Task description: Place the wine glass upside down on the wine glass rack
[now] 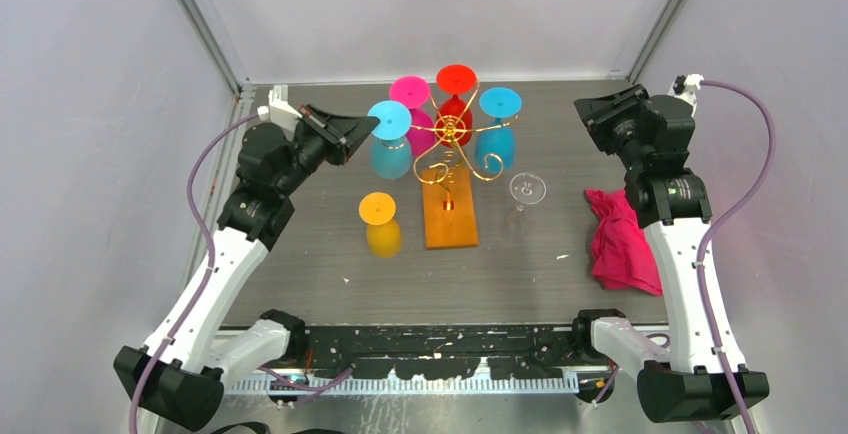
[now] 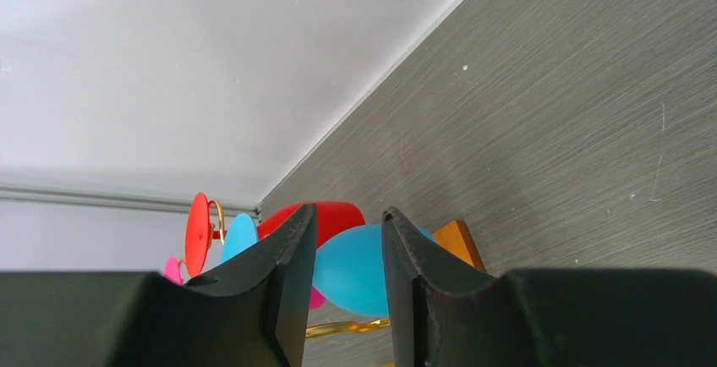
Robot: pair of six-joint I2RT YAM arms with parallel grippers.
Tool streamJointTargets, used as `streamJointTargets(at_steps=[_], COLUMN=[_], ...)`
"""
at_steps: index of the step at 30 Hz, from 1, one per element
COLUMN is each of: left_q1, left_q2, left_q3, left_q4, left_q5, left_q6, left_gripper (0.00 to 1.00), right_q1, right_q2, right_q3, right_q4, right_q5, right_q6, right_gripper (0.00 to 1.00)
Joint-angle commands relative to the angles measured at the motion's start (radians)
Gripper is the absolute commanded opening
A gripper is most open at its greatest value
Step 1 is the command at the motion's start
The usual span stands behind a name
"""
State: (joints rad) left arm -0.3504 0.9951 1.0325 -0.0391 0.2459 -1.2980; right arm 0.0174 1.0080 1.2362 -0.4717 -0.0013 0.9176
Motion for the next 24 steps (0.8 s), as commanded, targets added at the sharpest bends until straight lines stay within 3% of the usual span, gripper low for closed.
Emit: streamJointTargets(at_steps=[1,24], left_q1=[0.007,-0.005], left_q2=[-0.050,-0.060], left_q3=[-0.018,-0.056], left_q4=[-0.007,-0.008], left_q5=[-0.007,0.094], left_q6=[0.008,-0.013], left_gripper=[0.00,0.01], right_q1=[-0.004,-0.004], right_q2=[-0.009,-0.043], right_q3=[0.032,0.000], right_q4=[0.047,0.046], right_q5=[-0.022,-0.022], right_q6=[-0.010,0.007], right_gripper=[0.40,0.40])
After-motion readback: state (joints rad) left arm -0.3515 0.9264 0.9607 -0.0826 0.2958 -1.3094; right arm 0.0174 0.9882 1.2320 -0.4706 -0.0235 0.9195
